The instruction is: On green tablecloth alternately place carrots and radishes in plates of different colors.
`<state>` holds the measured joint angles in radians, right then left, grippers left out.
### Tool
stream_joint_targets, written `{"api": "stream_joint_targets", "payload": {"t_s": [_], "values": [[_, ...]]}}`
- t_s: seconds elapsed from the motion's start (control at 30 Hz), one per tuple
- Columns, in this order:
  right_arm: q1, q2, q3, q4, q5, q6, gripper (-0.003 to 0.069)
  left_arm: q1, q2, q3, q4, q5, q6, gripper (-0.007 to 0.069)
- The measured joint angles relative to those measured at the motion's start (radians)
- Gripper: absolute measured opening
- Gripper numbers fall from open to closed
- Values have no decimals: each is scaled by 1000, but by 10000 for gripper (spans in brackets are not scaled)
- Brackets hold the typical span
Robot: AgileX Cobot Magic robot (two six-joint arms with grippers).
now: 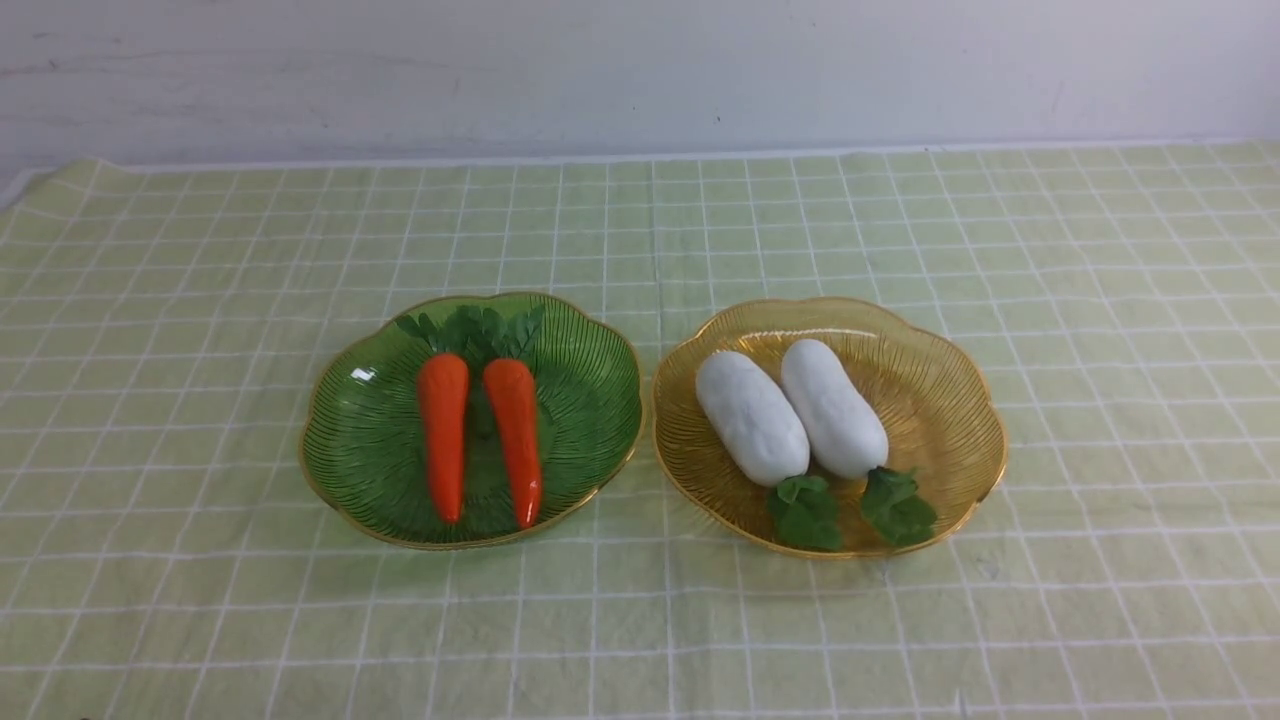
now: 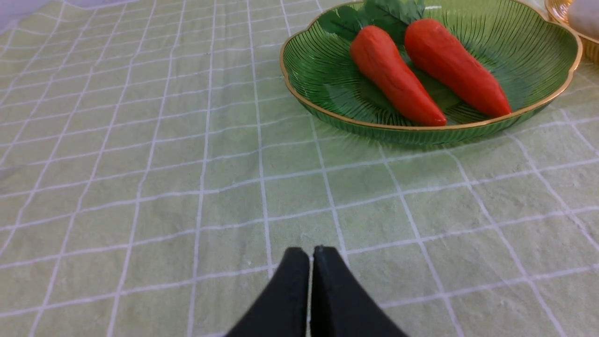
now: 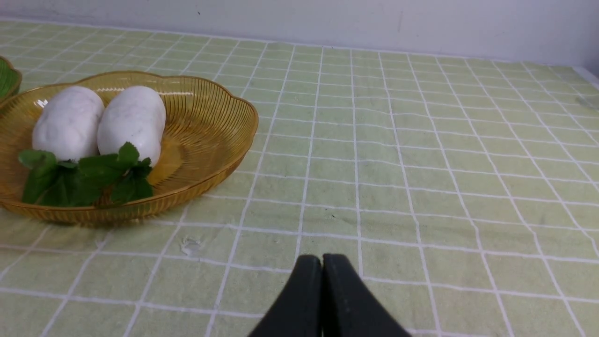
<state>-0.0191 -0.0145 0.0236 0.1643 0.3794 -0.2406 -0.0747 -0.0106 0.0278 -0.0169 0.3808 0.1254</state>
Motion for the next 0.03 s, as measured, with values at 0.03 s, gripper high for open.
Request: {"api": "stream_joint_targets", "payload": {"t_s": [0.03], "values": [[0, 0, 0, 0, 0, 0, -14, 0, 0, 0, 0, 0, 0, -8]]}}
